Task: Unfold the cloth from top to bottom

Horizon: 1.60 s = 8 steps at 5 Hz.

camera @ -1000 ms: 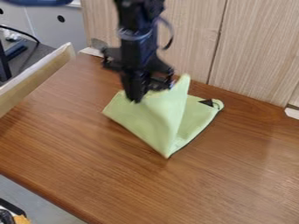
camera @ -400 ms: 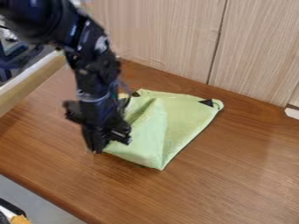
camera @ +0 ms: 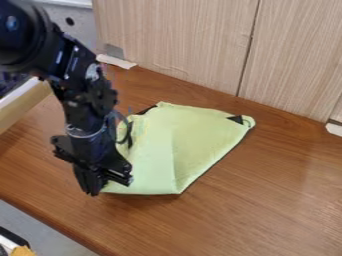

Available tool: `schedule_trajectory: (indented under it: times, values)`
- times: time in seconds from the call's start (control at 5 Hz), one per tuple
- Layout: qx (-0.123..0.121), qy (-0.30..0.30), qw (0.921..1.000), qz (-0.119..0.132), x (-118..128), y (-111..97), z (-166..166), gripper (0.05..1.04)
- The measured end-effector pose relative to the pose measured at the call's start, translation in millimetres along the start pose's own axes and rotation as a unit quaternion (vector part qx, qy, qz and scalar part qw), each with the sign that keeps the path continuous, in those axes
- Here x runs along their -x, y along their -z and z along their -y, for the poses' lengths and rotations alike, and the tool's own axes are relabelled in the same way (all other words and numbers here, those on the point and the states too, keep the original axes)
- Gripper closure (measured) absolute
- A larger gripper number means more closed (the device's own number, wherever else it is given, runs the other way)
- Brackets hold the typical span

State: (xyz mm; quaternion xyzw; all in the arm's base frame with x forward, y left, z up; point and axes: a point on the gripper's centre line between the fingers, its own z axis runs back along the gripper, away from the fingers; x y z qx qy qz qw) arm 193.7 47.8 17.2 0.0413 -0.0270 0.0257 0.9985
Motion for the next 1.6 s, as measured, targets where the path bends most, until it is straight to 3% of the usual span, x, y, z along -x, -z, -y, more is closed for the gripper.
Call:
schedule_trajectory:
  times: [0.2, 0.4, 0.6, 0.8, 1.0, 1.6]
  values:
    - [0.0, -0.023, 0.9997, 0.003, 0.0, 0.4, -5.3, 0.877]
    - [-0.001, -0.032, 0.9995, 0.0, 0.8, 0.4, -6.0, 0.628]
    - [-0.004, -0.028, 0.9996, -0.003, 1.8, 0.4, -6.8, 0.315]
    - [-0.009, -0.024, 0.9997, -0.006, 1.5, -0.6, -7.9, 0.089]
    - [-0.007, -0.01, 0.9998, -0.013, -1.9, -4.9, -5.1, 0.08]
    - [0.019, 0.043, 0.9971, 0.06, -43.2, -49.1, 16.4, 0.083]
